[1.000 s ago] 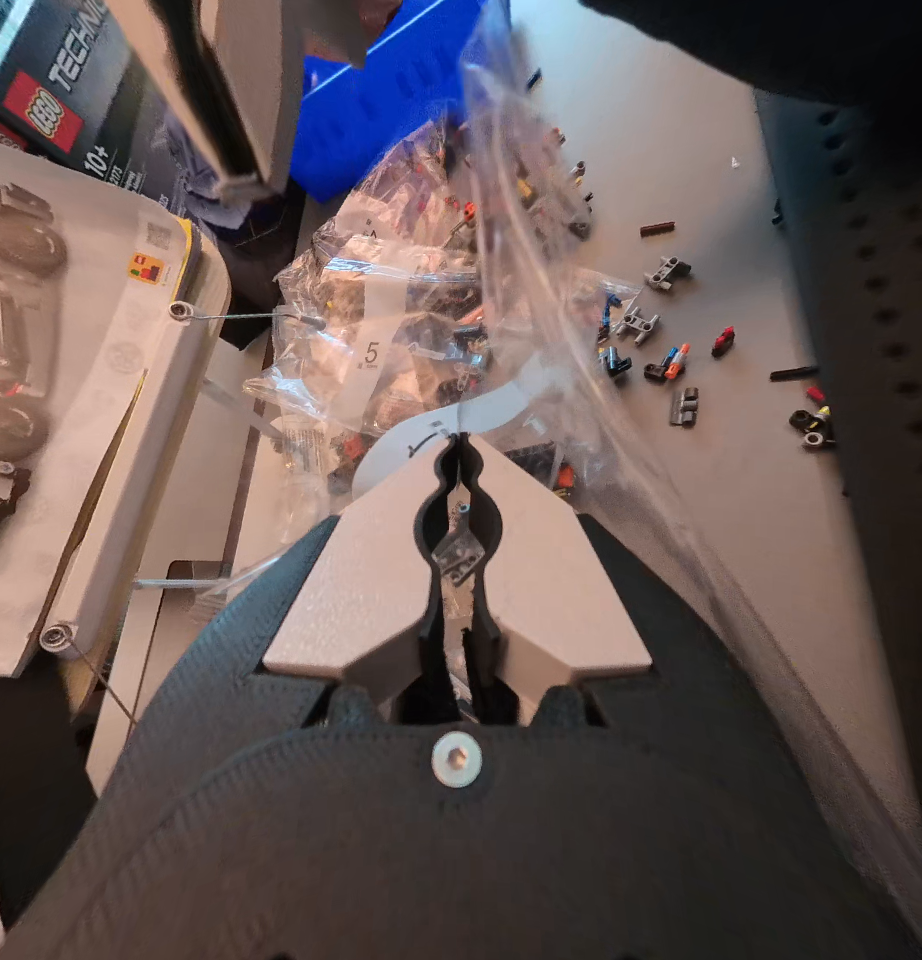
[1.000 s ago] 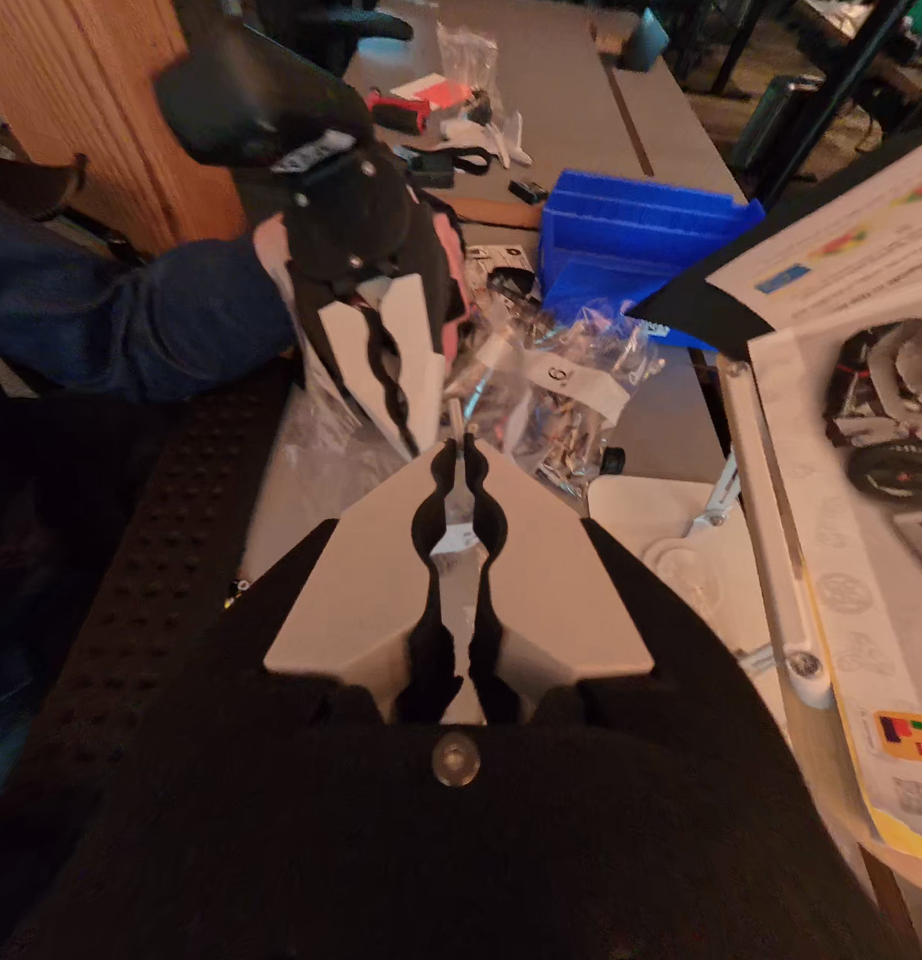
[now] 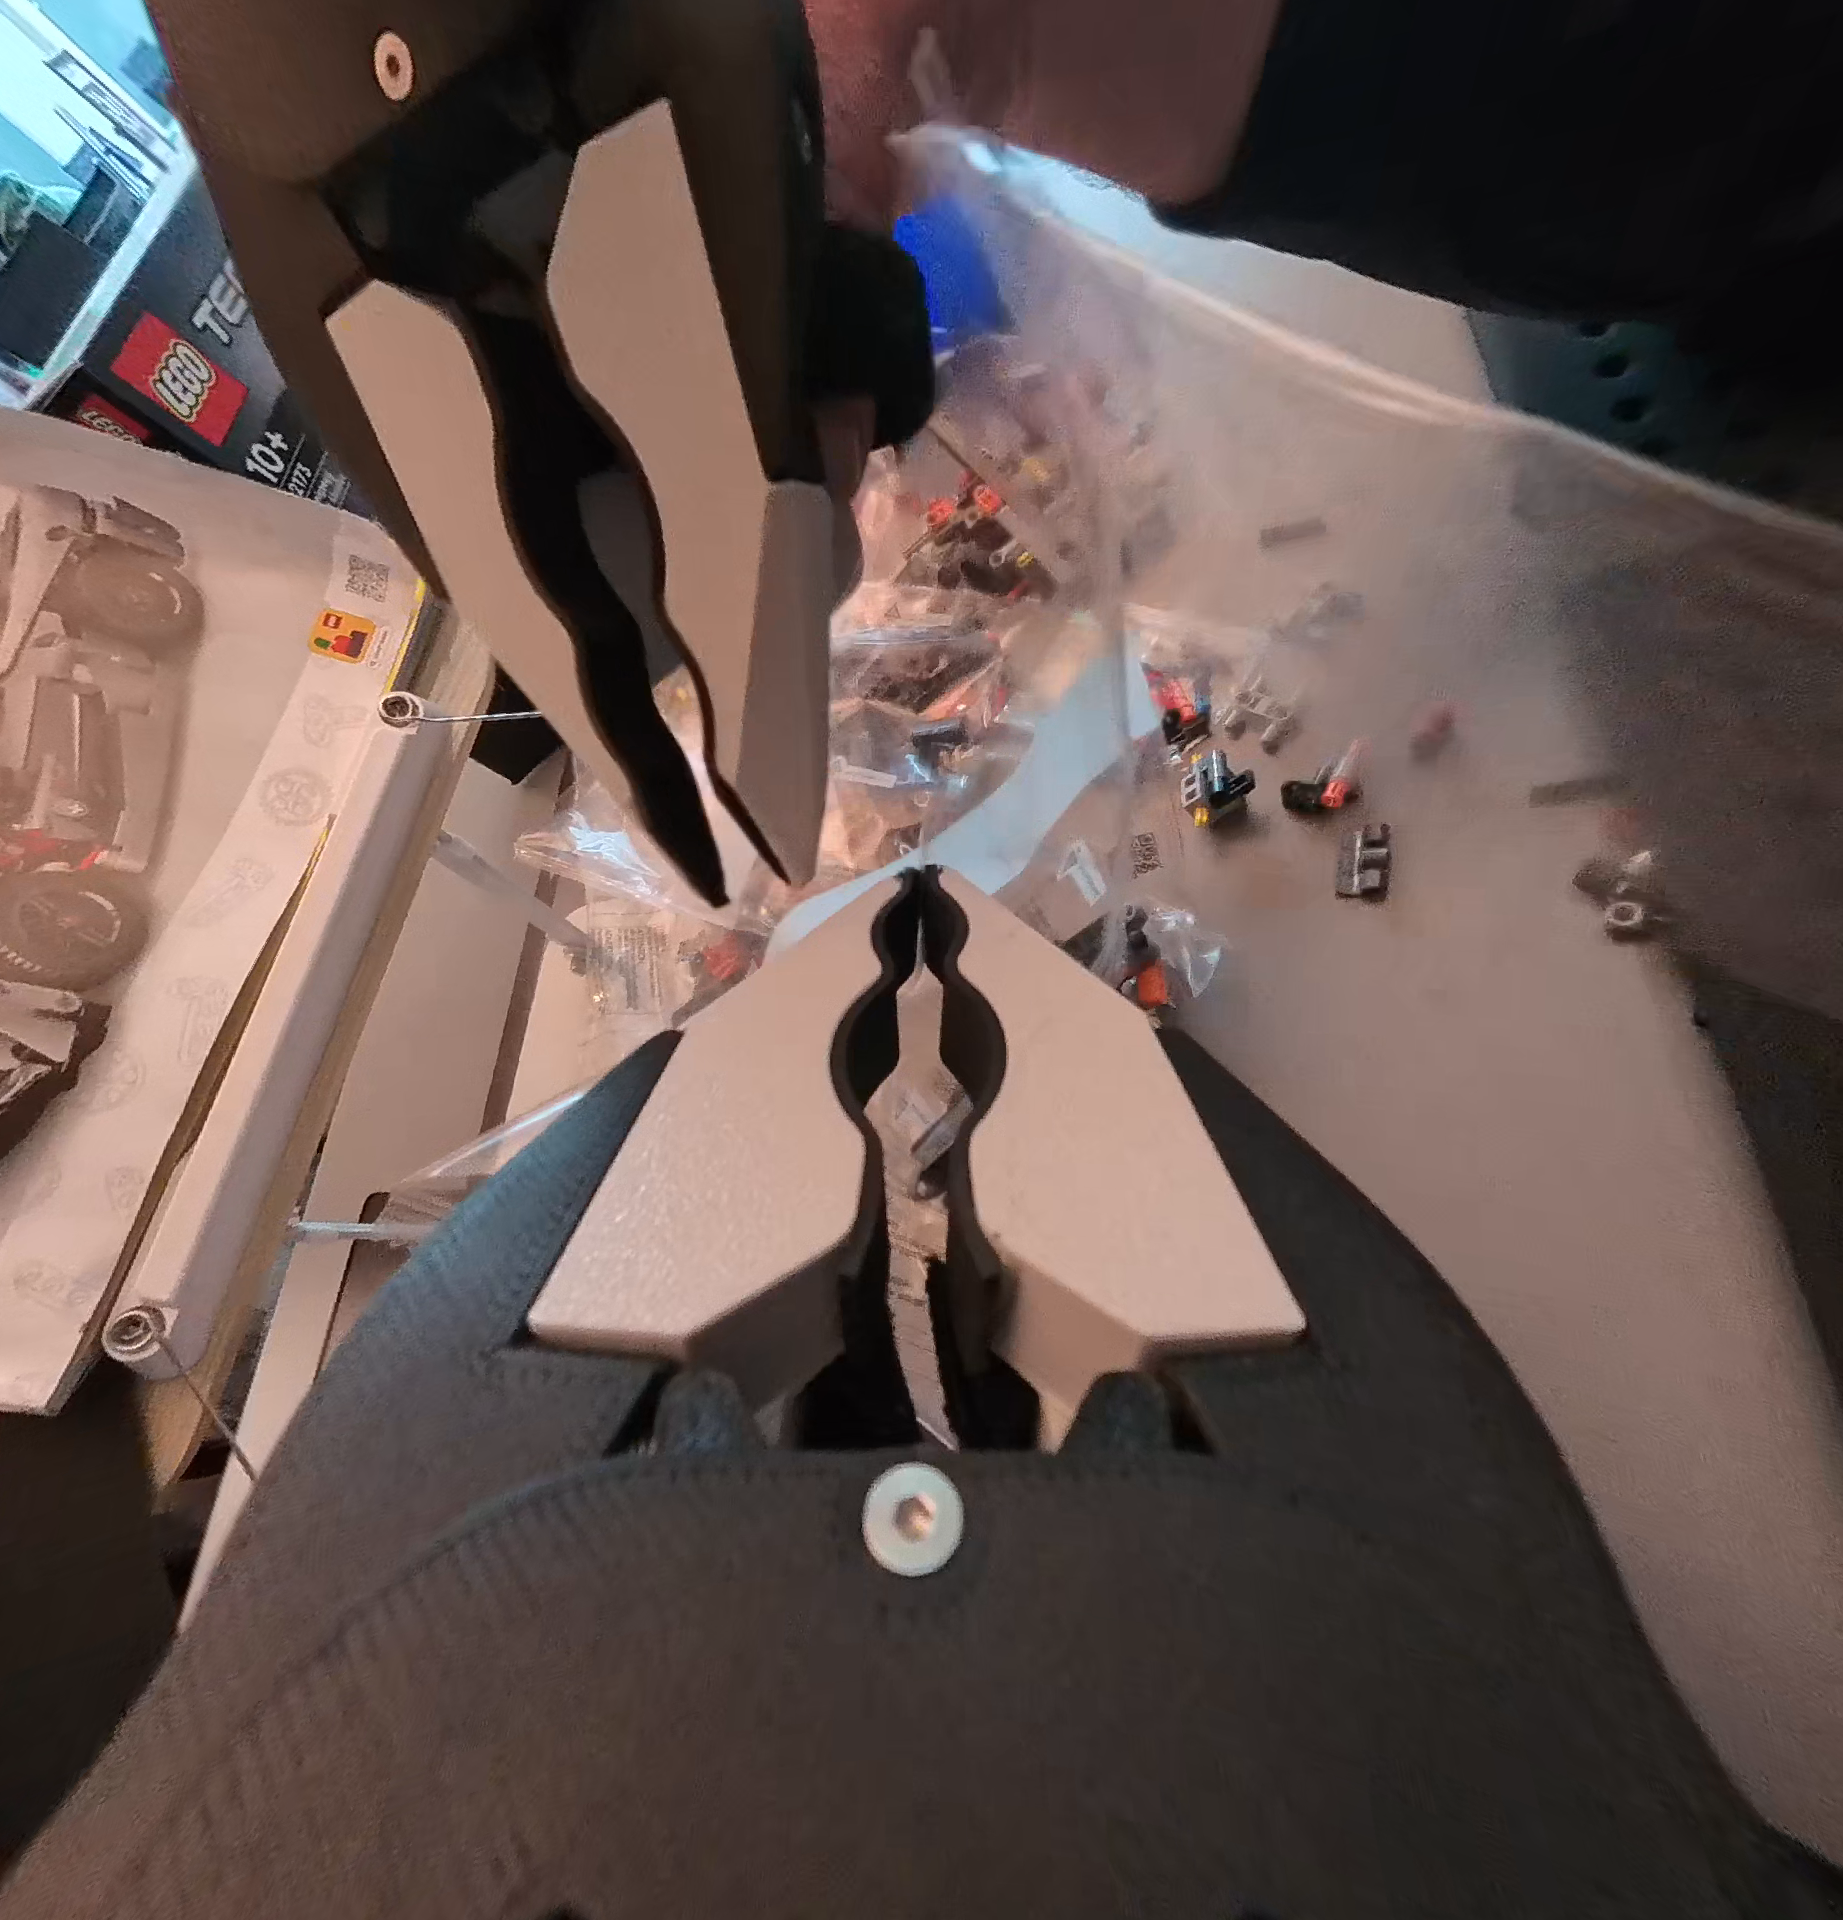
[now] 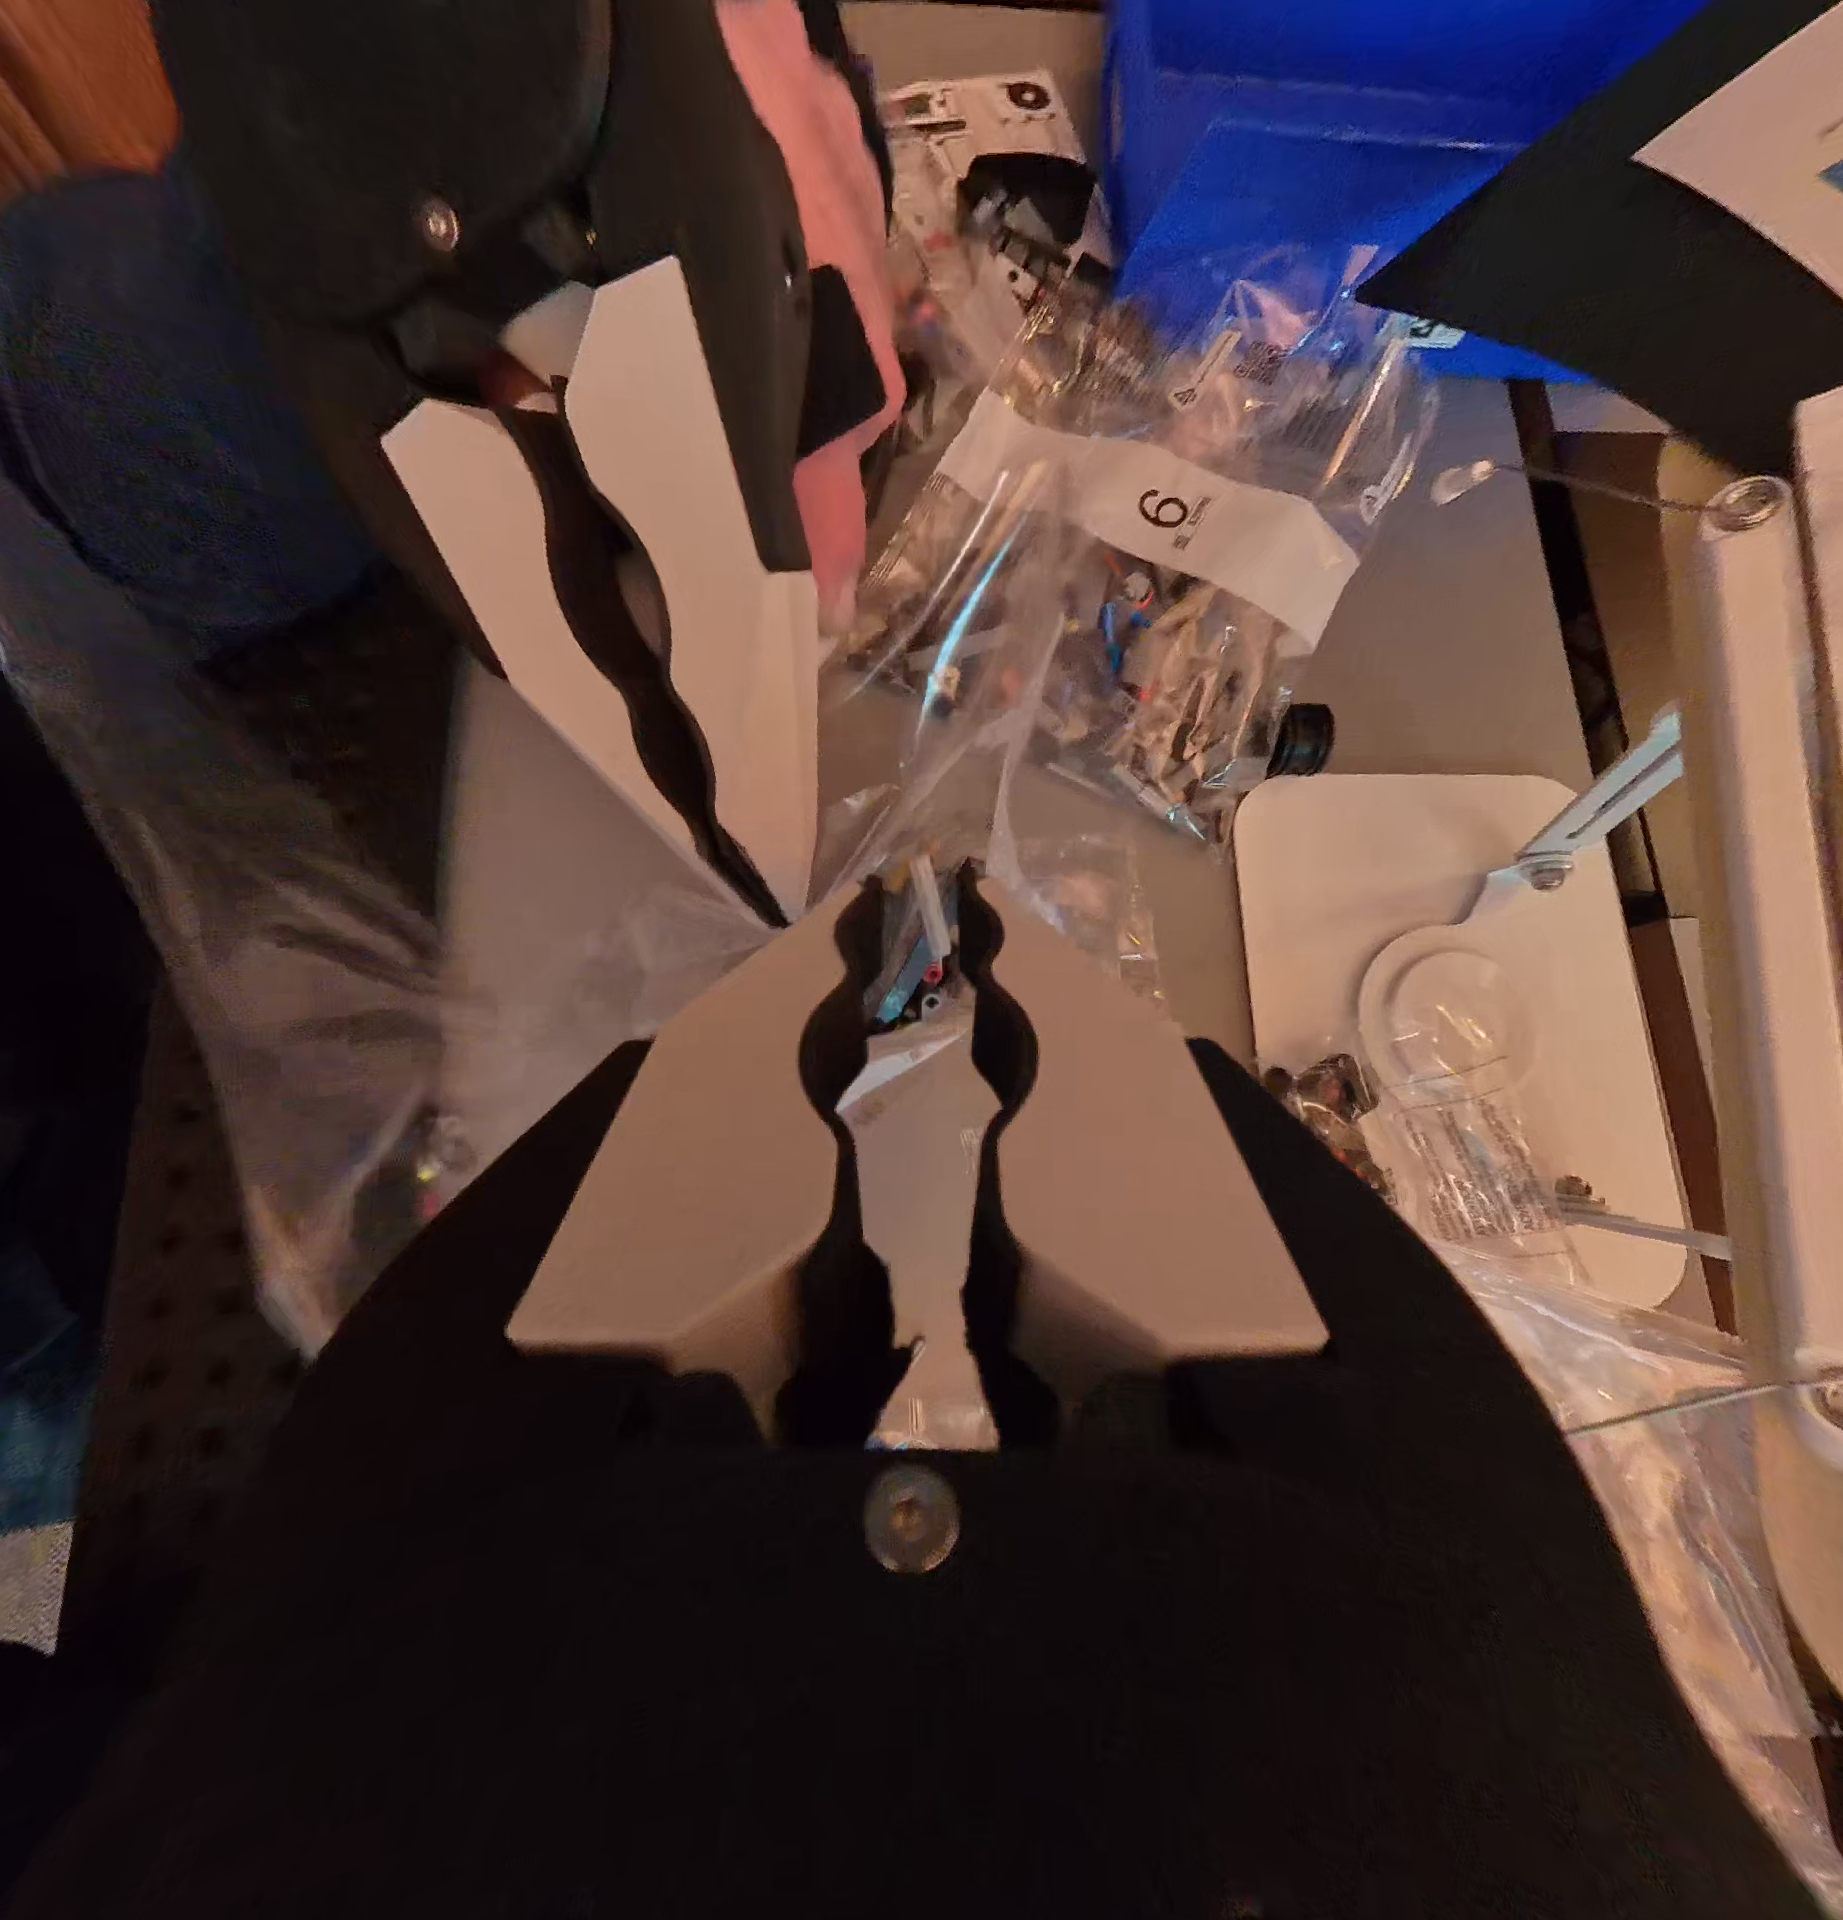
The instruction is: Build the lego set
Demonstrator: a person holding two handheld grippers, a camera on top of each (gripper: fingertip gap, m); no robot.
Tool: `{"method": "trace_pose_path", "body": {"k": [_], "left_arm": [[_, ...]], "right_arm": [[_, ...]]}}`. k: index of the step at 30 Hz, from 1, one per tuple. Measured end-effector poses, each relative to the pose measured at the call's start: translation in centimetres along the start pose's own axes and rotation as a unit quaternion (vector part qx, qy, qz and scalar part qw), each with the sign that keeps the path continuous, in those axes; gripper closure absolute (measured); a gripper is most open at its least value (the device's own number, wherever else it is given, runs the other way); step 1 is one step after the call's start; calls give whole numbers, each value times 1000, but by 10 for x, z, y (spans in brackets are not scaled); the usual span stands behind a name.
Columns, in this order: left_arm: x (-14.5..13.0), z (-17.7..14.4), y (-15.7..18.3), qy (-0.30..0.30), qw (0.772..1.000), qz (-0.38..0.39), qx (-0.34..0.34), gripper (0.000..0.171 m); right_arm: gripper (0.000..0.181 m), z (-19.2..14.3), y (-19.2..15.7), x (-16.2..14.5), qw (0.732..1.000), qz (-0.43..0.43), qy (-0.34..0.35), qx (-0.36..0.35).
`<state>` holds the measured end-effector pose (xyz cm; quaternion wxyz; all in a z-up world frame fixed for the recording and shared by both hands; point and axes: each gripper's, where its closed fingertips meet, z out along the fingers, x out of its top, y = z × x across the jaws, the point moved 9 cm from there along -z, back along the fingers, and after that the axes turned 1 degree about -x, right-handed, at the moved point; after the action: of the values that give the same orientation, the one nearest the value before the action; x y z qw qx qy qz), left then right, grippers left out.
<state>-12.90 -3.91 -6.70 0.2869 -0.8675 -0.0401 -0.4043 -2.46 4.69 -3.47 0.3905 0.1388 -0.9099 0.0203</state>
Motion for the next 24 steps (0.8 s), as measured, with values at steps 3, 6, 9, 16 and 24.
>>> {"method": "trace_pose_path", "body": {"k": [3,6,9,16,24], "left_arm": [[-3,-1,-1,6,1000,-11,-2,171],[-6,-2,-3,5,1000,-20,6,171],[-11,-3,-6,16,999,-37,10,171],[-20,-9,-11,17,998,-60,24,171],[-27,2,-17,19,996,-84,22,171]], "right_arm": [[168,-7,3,-3,1000,-4,0,-20],[168,-18,3,-3,999,-2,13,-30],[170,-37,-2,-6,999,-6,14,-40],[171,-64,-16,-58,998,38,-35,-31],[172,4,-61,-132,989,24,-92,115]]}}
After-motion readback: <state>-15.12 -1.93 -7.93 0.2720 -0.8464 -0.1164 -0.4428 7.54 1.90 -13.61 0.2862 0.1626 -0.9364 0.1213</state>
